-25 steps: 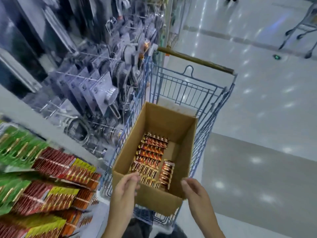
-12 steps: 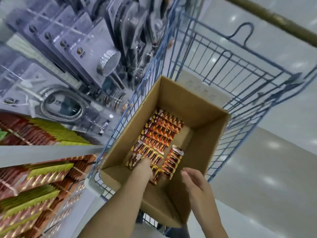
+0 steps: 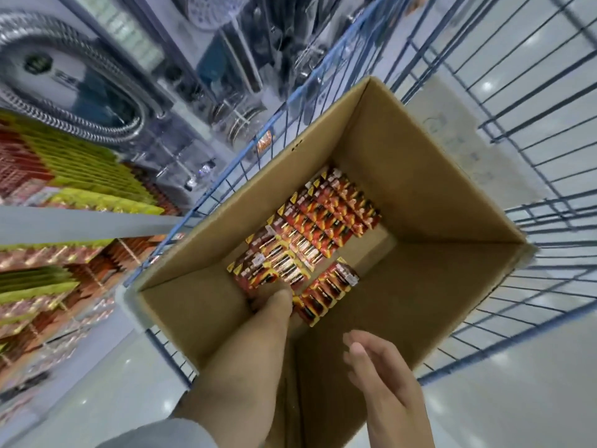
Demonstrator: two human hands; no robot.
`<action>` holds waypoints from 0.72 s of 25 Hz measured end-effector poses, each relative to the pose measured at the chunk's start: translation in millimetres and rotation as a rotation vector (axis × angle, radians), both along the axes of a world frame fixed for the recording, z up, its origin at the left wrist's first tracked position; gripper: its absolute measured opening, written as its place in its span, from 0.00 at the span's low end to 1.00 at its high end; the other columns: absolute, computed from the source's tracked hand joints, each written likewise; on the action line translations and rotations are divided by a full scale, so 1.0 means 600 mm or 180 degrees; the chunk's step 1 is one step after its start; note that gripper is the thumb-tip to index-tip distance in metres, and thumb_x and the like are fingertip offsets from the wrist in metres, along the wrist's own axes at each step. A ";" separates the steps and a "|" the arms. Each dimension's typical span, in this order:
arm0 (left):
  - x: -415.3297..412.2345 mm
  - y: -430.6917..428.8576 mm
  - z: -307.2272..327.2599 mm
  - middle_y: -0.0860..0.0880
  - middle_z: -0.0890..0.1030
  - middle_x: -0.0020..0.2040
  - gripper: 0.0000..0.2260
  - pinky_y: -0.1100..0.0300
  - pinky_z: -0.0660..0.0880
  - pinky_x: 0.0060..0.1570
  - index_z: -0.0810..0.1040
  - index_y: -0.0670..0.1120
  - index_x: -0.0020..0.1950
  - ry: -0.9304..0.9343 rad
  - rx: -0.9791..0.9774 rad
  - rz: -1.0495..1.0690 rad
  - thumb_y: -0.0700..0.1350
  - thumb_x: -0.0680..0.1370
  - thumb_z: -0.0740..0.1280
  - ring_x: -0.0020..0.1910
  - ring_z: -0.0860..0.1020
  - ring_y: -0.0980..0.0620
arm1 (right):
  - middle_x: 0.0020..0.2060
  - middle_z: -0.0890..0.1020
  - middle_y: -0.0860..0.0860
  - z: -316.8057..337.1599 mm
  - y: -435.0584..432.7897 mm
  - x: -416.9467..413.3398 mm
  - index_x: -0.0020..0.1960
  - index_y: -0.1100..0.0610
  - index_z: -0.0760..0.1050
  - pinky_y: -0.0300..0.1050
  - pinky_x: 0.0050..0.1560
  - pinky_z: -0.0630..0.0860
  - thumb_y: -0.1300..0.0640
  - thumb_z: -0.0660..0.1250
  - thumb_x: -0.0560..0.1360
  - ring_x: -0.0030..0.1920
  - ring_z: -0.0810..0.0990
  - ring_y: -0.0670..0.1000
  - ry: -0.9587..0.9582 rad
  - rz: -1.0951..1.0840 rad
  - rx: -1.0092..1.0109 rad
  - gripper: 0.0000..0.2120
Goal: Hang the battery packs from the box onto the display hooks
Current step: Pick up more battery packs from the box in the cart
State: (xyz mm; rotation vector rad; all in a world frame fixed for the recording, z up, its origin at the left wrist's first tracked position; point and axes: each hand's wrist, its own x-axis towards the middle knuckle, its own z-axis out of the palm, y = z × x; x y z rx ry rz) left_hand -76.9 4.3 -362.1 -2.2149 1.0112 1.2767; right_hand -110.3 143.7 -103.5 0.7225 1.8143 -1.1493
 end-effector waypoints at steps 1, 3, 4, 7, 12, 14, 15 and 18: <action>0.001 0.000 -0.012 0.36 0.72 0.72 0.28 0.49 0.79 0.59 0.64 0.38 0.77 -0.0265 -0.0050 -0.0213 0.50 0.81 0.67 0.67 0.76 0.37 | 0.45 0.85 0.35 -0.003 0.002 -0.002 0.54 0.48 0.82 0.47 0.62 0.76 0.47 0.69 0.76 0.55 0.81 0.43 -0.0019 0.0046 -0.0015 0.09; 0.003 0.004 -0.010 0.34 0.71 0.71 0.32 0.46 0.78 0.62 0.61 0.38 0.76 -0.0533 -0.0173 -0.0469 0.52 0.79 0.70 0.67 0.75 0.35 | 0.45 0.85 0.35 -0.001 0.003 -0.008 0.54 0.49 0.82 0.48 0.62 0.77 0.49 0.69 0.77 0.55 0.81 0.43 -0.0050 0.0071 -0.0043 0.08; 0.002 0.010 -0.009 0.34 0.71 0.71 0.33 0.45 0.77 0.62 0.62 0.38 0.75 -0.0600 -0.0252 -0.0458 0.52 0.78 0.72 0.67 0.75 0.35 | 0.45 0.85 0.36 0.002 0.001 -0.011 0.54 0.49 0.82 0.47 0.61 0.77 0.50 0.69 0.78 0.55 0.82 0.44 -0.0052 0.0095 -0.0057 0.07; -0.002 0.009 0.035 0.38 0.79 0.67 0.27 0.48 0.81 0.57 0.74 0.40 0.70 -0.0401 -0.0287 -0.0344 0.47 0.75 0.77 0.63 0.81 0.38 | 0.47 0.86 0.39 0.017 0.001 -0.029 0.54 0.49 0.82 0.46 0.61 0.76 0.51 0.68 0.79 0.55 0.81 0.43 0.0013 0.0115 -0.0071 0.06; -0.012 -0.019 0.188 0.43 0.83 0.50 0.19 0.46 0.81 0.50 0.77 0.42 0.61 0.0387 -0.0109 0.0166 0.41 0.73 0.80 0.54 0.84 0.39 | 0.52 0.83 0.42 0.026 -0.015 -0.079 0.56 0.48 0.79 0.43 0.56 0.75 0.50 0.65 0.82 0.55 0.79 0.43 0.0398 0.0475 -0.0060 0.06; -0.007 -0.038 0.296 0.45 0.85 0.49 0.24 0.44 0.83 0.50 0.78 0.46 0.63 0.0941 0.0130 0.0315 0.43 0.70 0.83 0.48 0.86 0.42 | 0.53 0.81 0.44 -0.006 -0.039 -0.097 0.59 0.49 0.77 0.44 0.53 0.75 0.50 0.65 0.83 0.54 0.79 0.44 0.0467 0.0740 -0.0031 0.07; 0.006 -0.046 0.351 0.45 0.87 0.51 0.24 0.43 0.83 0.53 0.79 0.48 0.63 0.1288 0.0318 0.0292 0.45 0.70 0.83 0.47 0.87 0.42 | 0.53 0.81 0.46 -0.035 -0.056 -0.105 0.60 0.51 0.76 0.45 0.53 0.74 0.51 0.64 0.83 0.54 0.79 0.46 0.0457 0.0901 0.0011 0.07; 0.059 -0.080 0.500 0.44 0.88 0.52 0.21 0.43 0.83 0.54 0.82 0.49 0.61 0.1975 0.0567 0.0069 0.44 0.70 0.81 0.49 0.87 0.42 | 0.51 0.82 0.53 -0.164 -0.125 -0.100 0.60 0.56 0.76 0.47 0.48 0.74 0.54 0.64 0.81 0.49 0.79 0.52 0.0107 0.1505 0.0218 0.10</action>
